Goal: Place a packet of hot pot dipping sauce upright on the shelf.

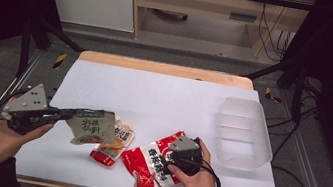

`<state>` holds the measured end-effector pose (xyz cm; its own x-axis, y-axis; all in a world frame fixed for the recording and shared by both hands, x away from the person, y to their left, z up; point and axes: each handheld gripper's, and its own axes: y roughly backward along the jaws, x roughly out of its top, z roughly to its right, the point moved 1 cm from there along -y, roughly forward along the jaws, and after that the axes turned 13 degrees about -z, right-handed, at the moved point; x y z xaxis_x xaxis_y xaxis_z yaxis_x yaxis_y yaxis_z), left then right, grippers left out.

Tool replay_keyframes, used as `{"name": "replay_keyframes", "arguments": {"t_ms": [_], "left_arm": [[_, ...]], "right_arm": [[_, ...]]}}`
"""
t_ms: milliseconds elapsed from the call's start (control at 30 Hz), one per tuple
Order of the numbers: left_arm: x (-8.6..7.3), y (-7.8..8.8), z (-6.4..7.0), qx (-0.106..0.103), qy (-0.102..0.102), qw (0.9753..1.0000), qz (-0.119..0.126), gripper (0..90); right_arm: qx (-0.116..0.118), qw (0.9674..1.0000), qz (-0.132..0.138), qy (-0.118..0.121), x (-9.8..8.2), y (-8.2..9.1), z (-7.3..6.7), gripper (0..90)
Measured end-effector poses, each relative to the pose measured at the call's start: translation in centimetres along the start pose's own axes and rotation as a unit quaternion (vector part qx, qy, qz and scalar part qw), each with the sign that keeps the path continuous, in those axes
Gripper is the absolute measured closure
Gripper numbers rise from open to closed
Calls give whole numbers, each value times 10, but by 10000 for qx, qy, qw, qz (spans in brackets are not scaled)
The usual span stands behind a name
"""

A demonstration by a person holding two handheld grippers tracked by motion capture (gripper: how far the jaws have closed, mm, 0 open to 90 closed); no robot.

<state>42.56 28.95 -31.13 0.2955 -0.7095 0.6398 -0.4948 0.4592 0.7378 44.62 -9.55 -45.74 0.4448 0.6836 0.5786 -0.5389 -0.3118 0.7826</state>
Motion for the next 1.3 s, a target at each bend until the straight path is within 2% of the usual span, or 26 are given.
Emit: {"name": "replay_keyframes", "arguments": {"t_ms": [100, 200, 233, 267, 300, 400, 467, 500, 533, 567, 633, 867, 1100, 1300], "left_arm": [[13, -11, 0, -81, -138, 9999, -27, 900], [26, -20, -1, -122, -248, 9996, -29, 900], [30, -23, -2, -107, -265, 9996, -26, 900], [35, -26, -2, -107, -313, 9994, -29, 900], [39, -29, -2, -120, -353, 9993, -18, 900], [50, -36, -1, -182, -401, 9990, 46, 900], [55, -39, 1, -205, -473, 9986, 84, 900], [57, -40, 2, -208, -490, 9985, 100, 900], [58, -41, 3, -211, -527, 9983, 105, 900], [59, -43, 4, -208, -541, 9983, 109, 900], [60, -47, 7, -200, -574, 9981, 92, 900], [63, -55, 14, -248, -711, 9972, -9, 900], [67, -64, 22, -340, -833, 9959, -50, 900], [68, -69, 25, -378, -878, 9954, -96, 900]], "right_arm": [[7, 9998, 79, 190, 10, 9, 0, 102], [-45, 9991, 10, 416, 22, 19, 2, 121], [-33, 9988, -100, 484, 30, 25, 5, 133], [-33, 9988, -100, 484, 30, 25, 5, 133], [-4, 9982, -272, 536, 38, 32, 9, 144], [6, 9974, -341, 642, 47, 39, 11, 168], [70, 9958, -435, 806, 55, 44, 14, 194], [69, 9929, -608, 1018, 63, 48, 15, 206], [69, 9929, -608, 1018, 63, 48, 15, 206], [83, 9907, -691, 1165, 69, 51, 15, 234], [97, 9887, -767, 1285, 76, 55, 17, 253], [92, 9883, -776, 1309, 96, 70, 26, 296], [137, 9799, -944, 1754, 116, 81, 22, 356], [255, 9784, -890, 1848, 126, 80, 21, 396]]}}
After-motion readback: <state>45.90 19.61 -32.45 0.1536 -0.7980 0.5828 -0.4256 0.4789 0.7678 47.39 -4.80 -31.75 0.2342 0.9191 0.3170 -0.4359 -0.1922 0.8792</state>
